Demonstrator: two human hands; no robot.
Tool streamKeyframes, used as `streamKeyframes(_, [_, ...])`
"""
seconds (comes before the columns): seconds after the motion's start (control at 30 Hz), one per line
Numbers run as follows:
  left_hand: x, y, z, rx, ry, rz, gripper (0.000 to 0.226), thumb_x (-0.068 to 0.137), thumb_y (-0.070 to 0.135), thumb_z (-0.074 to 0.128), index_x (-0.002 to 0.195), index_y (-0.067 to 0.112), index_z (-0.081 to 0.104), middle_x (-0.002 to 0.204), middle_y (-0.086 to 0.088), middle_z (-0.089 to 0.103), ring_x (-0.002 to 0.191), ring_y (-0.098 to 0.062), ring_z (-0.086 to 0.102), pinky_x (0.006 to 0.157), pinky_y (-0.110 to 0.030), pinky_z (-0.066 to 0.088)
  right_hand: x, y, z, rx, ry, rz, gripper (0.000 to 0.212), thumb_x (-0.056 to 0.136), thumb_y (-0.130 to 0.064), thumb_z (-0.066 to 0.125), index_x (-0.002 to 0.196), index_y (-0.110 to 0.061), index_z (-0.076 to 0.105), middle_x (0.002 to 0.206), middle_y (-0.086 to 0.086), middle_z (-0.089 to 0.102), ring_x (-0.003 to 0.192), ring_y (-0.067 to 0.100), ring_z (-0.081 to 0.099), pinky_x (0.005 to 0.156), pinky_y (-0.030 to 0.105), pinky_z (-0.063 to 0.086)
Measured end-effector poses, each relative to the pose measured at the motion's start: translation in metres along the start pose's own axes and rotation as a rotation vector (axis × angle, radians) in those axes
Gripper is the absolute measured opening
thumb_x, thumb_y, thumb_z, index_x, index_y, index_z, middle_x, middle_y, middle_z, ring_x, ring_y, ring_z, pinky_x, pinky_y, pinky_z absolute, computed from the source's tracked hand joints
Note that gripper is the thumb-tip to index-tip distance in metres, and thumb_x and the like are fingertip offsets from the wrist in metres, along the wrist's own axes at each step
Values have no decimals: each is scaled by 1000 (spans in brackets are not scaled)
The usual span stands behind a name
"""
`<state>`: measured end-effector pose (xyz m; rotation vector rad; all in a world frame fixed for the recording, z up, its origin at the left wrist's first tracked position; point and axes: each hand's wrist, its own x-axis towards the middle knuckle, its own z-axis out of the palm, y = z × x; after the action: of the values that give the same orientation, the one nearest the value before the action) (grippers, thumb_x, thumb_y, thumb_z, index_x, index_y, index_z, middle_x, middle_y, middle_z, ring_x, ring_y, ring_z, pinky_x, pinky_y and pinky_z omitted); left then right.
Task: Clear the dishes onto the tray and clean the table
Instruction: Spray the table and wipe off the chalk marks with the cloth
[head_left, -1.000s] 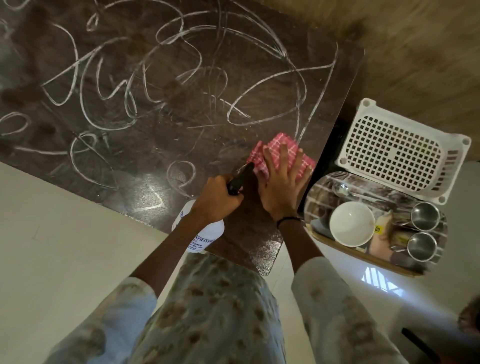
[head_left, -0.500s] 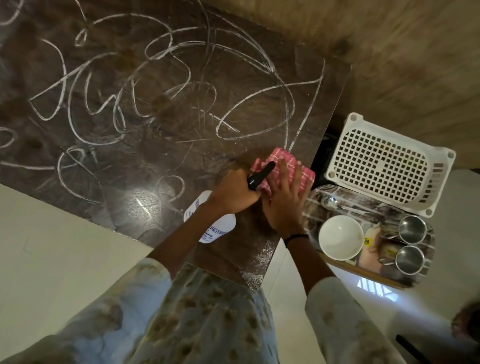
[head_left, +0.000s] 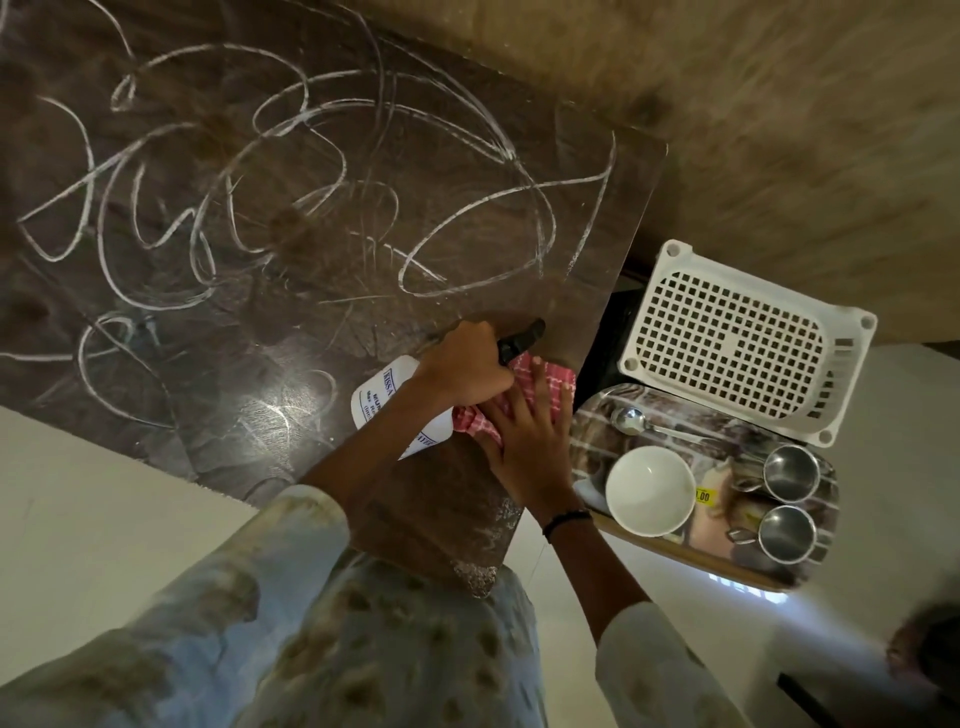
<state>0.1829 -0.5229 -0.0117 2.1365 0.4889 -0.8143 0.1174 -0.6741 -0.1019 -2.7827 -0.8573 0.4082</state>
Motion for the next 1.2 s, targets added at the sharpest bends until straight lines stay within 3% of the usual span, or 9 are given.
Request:
streamKeyframes(0.13, [0, -12, -3, -82, 47, 3, 21, 74, 16, 62, 92, 7, 67, 79, -12, 68, 75, -27, 65, 70, -36, 54, 12, 24, -8, -17, 40, -11, 51, 93, -51, 39, 141, -32, 42, 153, 6, 34, 142, 39, 24, 113, 62, 10])
streamKeyframes(0.23, [-3, -19, -10, -132, 58, -13, 5, 78, 13, 62, 74, 9, 62, 68, -7, 61, 68, -23, 61, 59, -26, 43, 41, 48, -20, -42, 55, 37, 53, 92, -54, 38, 141, -33, 42, 155, 7, 30, 142, 42, 19, 110, 64, 7])
streamKeyframes(0.4, [-2, -31, -26, -249, 177, -18, 14, 80, 8, 60, 90, 1, 65, 80, -19, 66, 73, -27, 61, 66, -31, 45, 114, 44, -30, -36, 66, 183, 60, 93, -61, 33, 148, -41, 25, 160, 3, 15, 145, 41, 3, 109, 67, -4])
streamKeyframes(0.53, [6, -34, -39, -221, 194, 5, 4, 77, 6, 61, 77, 3, 60, 60, -7, 55, 55, -19, 51, 55, -28, 37, 114, -2, -20, -27, 66, 8, 54, 94, -50, 34, 145, -34, 31, 157, 7, 23, 144, 43, 9, 108, 66, -1])
streamKeyframes(0.67, [12, -32, -52, -196, 171, -1, 12, 75, 6, 61, 85, -1, 63, 74, -21, 65, 68, -32, 62, 64, -40, 50, 70, 13, -14, -72, 26, -135, 54, 94, -50, 44, 144, -35, 35, 156, 4, 27, 145, 37, 13, 112, 63, 4])
streamKeyframes(0.83, [24, -32, -64, -181, 154, 14, 16, 79, 11, 63, 92, 3, 65, 86, -19, 67, 80, -29, 64, 77, -42, 52, 89, 71, -38, -110, 37, 63, 53, 94, -56, 32, 143, -37, 38, 155, 6, 30, 144, 39, 15, 113, 64, 7])
streamKeyframes(0.97, [36, -26, -70, -165, 144, 32, 15, 77, 11, 62, 90, 4, 65, 83, -18, 67, 78, -29, 63, 75, -42, 52, 149, 54, -40, -91, 81, 202, 58, 92, -60, 30, 145, -36, 33, 156, 8, 26, 143, 44, 14, 108, 68, 1])
streamKeyframes(1.1, [49, -11, -76, -142, 121, 59, 8, 77, 10, 64, 83, 5, 63, 71, -12, 64, 65, -24, 60, 63, -35, 47, 145, 19, -33, -55, 76, 34, 56, 93, -54, 35, 144, -30, 36, 155, 9, 29, 144, 40, 15, 110, 67, 5])
streamKeyframes(1.2, [60, 7, -77, -90, 97, 83, 13, 75, 12, 63, 87, 7, 66, 72, -10, 65, 69, -26, 63, 62, -34, 48, 110, 35, -30, -72, 25, -65, 55, 93, -52, 40, 144, -36, 33, 157, 3, 27, 146, 36, 13, 111, 67, 13])
